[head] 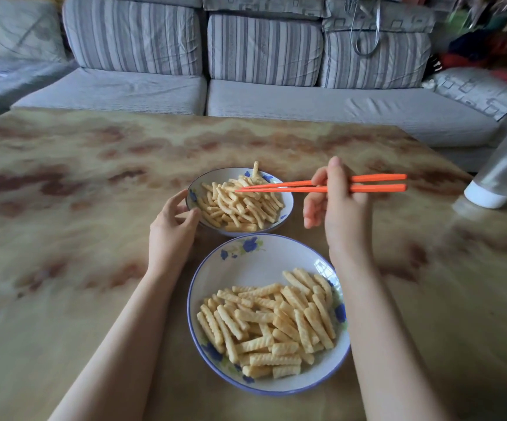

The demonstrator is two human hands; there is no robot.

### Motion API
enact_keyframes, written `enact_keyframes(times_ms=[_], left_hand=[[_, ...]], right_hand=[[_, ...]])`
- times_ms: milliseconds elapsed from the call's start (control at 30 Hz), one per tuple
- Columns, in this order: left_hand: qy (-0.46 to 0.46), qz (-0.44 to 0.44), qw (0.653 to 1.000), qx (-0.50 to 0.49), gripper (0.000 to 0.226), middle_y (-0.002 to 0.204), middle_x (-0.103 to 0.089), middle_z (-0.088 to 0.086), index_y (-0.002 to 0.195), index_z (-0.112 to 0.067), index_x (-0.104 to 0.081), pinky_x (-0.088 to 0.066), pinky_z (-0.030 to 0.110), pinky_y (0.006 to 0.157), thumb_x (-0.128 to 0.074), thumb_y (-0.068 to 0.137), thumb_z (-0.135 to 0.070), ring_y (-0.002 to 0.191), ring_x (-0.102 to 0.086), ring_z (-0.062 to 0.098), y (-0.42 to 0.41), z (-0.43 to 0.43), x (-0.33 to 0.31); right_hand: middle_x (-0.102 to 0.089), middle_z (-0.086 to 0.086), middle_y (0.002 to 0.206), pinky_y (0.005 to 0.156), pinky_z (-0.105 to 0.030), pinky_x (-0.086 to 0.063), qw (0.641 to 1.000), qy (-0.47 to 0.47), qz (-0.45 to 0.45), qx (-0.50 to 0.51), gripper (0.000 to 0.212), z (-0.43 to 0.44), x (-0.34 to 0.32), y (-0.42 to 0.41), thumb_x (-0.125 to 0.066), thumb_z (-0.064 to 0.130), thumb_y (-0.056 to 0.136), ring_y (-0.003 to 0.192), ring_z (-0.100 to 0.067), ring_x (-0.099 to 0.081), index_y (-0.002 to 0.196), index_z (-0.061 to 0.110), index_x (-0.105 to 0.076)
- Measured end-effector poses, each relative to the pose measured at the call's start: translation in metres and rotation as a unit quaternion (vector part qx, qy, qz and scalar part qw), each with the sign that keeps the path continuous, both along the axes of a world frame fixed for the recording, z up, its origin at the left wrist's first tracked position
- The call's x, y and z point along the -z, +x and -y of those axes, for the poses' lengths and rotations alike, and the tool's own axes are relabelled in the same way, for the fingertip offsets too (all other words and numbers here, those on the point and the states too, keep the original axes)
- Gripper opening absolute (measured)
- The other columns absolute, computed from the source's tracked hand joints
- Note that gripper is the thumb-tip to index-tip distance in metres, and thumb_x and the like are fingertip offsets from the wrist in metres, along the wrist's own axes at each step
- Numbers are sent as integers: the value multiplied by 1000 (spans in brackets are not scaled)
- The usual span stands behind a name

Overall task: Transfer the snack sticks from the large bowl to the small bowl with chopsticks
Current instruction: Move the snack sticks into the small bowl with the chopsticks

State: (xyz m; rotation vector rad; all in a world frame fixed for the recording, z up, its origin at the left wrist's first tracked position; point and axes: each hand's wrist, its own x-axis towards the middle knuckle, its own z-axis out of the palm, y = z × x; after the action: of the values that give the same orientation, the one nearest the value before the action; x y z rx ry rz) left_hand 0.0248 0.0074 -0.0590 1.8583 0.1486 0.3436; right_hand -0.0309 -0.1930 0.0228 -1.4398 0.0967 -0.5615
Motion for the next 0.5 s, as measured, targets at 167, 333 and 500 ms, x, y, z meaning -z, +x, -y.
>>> enact_keyframes(times_ms=[167, 333, 500], left_hand=[[-1, -2, 1000, 0, 42, 106, -69, -2, 131, -28, -57, -51, 23, 72, -57, 89, -19, 82, -68, 18, 1, 0, 1], [0, -3, 1000, -1, 42, 104, -68, -3, 131, -27, -57, -51, 23, 72, -57, 89, -18, 74, -67, 15, 0, 0, 0], [-5, -5, 1000, 0, 41, 104, -68, -3, 130, -27, -58, -49, 20, 68, -57, 89, -17, 68, -65, 13, -1, 0, 0]], right_hand=[[-48, -4, 38, 36, -19, -29, 999, -34, 9, -13, 41, -1, -1, -2, -37, 27, 104, 30, -18, -41, 68, 11, -50], [-45, -2, 37, 38, -21, -26, 999, -29, 14, -20, 41, 12, -13, -11, -38, 29, 103, 30, -19, -37, 68, 13, -50], [-38, -2, 37, 35, -18, -22, 992, -63, -13, -111, 43, 38, -28, -28, -39, 28, 102, 28, -17, -29, 63, 15, -51]])
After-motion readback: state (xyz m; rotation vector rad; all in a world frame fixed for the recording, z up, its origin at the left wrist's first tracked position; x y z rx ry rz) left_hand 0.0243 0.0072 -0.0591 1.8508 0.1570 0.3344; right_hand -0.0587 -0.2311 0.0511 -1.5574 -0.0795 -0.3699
